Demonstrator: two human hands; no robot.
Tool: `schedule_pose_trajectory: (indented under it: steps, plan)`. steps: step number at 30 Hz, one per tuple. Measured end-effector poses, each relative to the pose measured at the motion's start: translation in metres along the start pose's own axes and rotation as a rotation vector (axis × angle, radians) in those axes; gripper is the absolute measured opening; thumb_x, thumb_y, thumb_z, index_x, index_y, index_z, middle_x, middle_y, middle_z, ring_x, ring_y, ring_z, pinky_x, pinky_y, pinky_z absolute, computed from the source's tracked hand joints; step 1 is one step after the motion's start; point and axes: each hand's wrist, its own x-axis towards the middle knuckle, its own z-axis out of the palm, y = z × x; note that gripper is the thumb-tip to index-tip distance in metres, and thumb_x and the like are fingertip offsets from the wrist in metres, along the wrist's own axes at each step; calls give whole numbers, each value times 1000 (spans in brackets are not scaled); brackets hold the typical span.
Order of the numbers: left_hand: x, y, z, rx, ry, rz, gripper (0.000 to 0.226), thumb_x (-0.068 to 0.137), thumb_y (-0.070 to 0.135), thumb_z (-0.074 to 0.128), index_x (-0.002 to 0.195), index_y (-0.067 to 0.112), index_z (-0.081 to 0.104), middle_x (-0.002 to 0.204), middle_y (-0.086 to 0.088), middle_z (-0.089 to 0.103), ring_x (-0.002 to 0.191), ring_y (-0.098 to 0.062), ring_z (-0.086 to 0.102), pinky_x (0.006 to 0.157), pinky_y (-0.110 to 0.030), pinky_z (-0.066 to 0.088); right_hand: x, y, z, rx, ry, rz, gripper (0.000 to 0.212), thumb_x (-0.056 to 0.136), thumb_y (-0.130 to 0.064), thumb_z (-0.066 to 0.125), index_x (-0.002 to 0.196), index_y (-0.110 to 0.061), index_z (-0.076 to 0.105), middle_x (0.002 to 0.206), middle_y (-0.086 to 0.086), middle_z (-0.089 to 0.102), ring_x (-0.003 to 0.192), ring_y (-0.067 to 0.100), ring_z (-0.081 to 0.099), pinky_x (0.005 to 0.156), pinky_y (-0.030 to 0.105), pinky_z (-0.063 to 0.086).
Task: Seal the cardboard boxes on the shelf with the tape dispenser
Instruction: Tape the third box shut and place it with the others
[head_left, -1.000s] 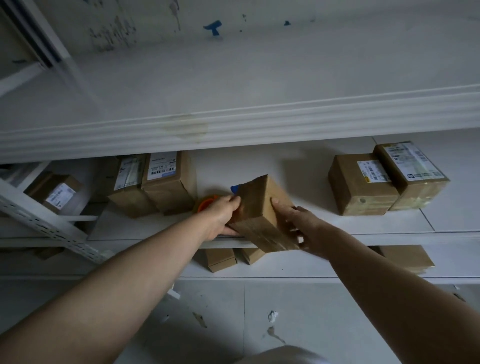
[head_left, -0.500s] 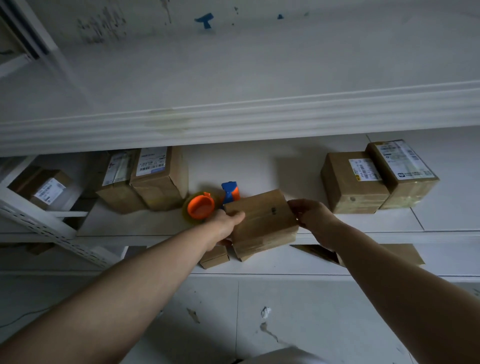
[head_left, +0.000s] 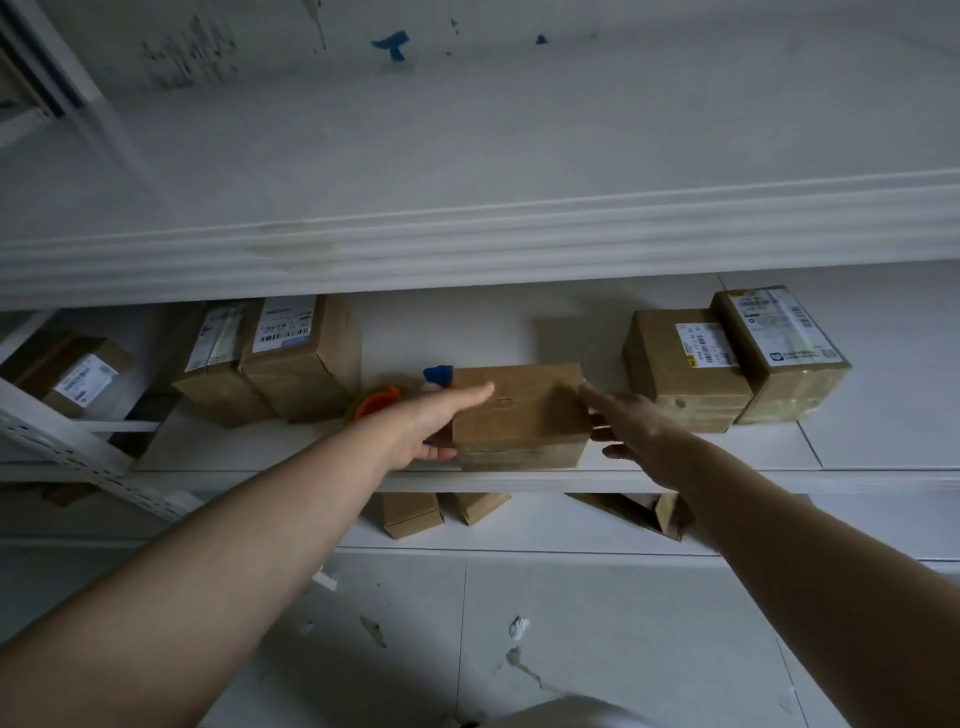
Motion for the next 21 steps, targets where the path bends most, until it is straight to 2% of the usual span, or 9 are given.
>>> schedule_pose_trajectory:
  steps: [3, 6, 10, 12, 14, 16, 18, 19, 21]
  plan:
    - [6, -11, 12, 122, 64, -5, 38, 92, 34, 61, 125, 19, 50, 111, -6, 64, 100, -23, 62, 87, -41, 56, 2, 5, 11, -157, 51, -3, 42, 97, -44, 48, 124, -14, 59, 97, 4, 58, 90, 20, 54, 80, 30, 46]
    - [6, -13, 16, 91, 86, 25, 55, 94, 29, 58, 142, 31, 32, 112, -5, 58, 99, -24, 60, 82, -41, 58, 4, 5, 15, -148, 84, -15, 48, 97, -50, 44, 130, -17, 56, 118, 5, 60, 110, 25, 55, 96, 37, 45]
    - [4, -8, 13, 25, 149, 15, 56, 96, 33, 55, 145, 35, 28, 110, -3, 56, 94, -22, 61, 75, -37, 60, 3, -3, 10, 76, 48, -57, 35, 102, -25, 40, 129, -7, 55, 127, 10, 60, 117, 25, 54, 68, 23, 37]
    - [5, -8, 9, -38, 171, -18, 52, 97, 36, 52, 144, 32, 31, 113, -5, 56, 97, -26, 63, 75, -38, 60, 4, -5, 7, 197, 51, -82, 29, 101, -21, 44, 121, -9, 61, 124, 5, 62, 118, 24, 53, 80, 29, 38]
    - [2, -9, 6, -79, 143, -39, 41, 99, 36, 47, 138, 25, 39, 112, -8, 59, 97, -29, 64, 77, -41, 60, 6, -4, 6, 295, 57, -122, 23, 98, -16, 50, 117, -13, 62, 123, 6, 60, 120, 28, 51, 97, 48, 38]
    - [0, -10, 6, -154, 91, -37, 36, 101, 28, 45, 136, 21, 43, 114, -11, 61, 98, -30, 64, 79, -45, 59, 9, -6, 7, 392, 42, -155, 44, 90, -14, 64, 131, -15, 51, 131, 10, 52, 124, 31, 49, 108, 48, 38]
    - [0, -8, 9, -243, 40, -7, 46, 100, 10, 45, 142, 26, 38, 124, -9, 57, 102, -29, 62, 75, -45, 58, 6, -12, 10, 381, -70, -121, 93, 65, -28, 86, 143, -16, 37, 137, 10, 47, 125, 30, 48, 111, 48, 36]
    - [1, -6, 11, -227, 31, 11, 54, 100, 2, 42, 146, 29, 34, 127, -8, 54, 102, -27, 62, 72, -42, 58, 7, -13, 11, 333, -129, -113, 107, 54, -32, 92, 144, -15, 37, 136, 10, 49, 124, 30, 51, 110, 49, 38]
    - [2, -3, 11, -67, 64, 15, 59, 99, -2, 39, 147, 32, 31, 124, -7, 54, 100, -24, 61, 73, -40, 58, 11, -14, 11, 314, -128, -150, 98, 58, -14, 90, 143, -14, 40, 133, 11, 53, 120, 29, 54, 104, 48, 44]
